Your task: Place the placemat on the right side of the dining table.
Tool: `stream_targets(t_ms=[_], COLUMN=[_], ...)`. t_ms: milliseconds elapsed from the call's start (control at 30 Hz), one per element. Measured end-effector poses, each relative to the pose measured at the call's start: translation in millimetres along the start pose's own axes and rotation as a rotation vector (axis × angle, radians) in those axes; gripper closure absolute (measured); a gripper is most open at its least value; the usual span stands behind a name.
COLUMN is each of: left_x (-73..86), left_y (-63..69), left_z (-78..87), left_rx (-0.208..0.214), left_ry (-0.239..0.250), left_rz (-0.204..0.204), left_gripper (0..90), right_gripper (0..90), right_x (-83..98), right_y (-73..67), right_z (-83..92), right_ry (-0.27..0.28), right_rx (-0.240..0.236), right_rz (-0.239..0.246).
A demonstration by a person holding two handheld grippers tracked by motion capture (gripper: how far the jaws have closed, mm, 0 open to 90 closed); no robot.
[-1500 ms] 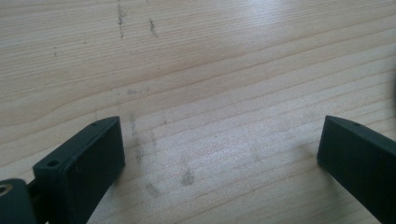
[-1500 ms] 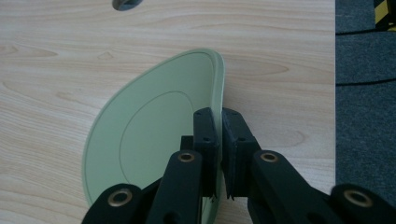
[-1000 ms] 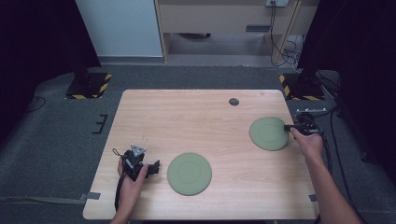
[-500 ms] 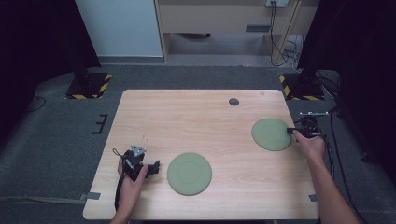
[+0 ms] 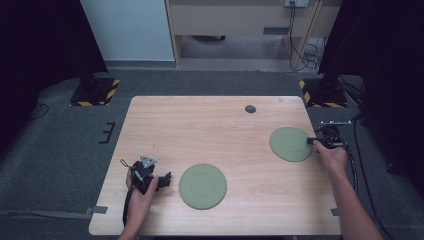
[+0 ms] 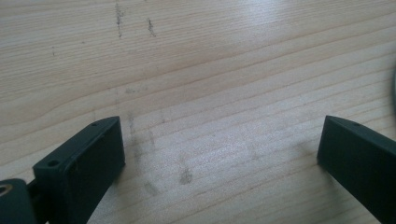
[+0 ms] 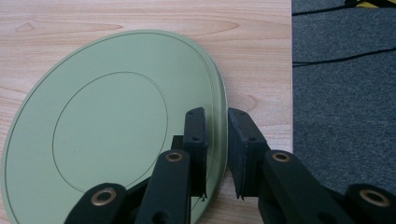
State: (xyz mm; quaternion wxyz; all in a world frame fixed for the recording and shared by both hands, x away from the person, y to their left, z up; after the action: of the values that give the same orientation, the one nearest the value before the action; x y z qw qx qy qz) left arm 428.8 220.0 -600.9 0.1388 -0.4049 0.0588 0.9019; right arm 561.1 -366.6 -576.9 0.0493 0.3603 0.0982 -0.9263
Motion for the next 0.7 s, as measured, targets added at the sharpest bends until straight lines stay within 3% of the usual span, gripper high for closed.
stream_targets(t_ms=[233, 700], left_x=[0.0, 0.0], left_y=[0.0, 0.0], left_z=[0.0, 0.0], left_rx=[0.0, 0.0], left_ry=[0.0, 0.0], left_rz=[0.0, 0.0], left_gripper=[0.1, 0.1], right_gripper=[79.7, 79.1], right_x=[1.3, 0.7], right_y=[4.8, 4.6], right_z=[-0.9, 1.8], right_ry=[0.001, 0.014], right_rx=[0.02, 0.007], right_rz=[0.004, 0.006])
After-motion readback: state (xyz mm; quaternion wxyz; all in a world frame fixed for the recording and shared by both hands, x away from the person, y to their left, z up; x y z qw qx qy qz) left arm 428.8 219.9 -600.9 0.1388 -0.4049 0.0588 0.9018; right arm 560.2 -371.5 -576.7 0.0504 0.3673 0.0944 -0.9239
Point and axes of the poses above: each handheld gripper's, and its own axes: z roughly backward along the jaws, x roughly out of its underside, y roughly to its right, the point moved 9 cm from there along -z, roughly forward along the jaws, and after that the axes turned 4 degrees about y, right-handed, at the moved point
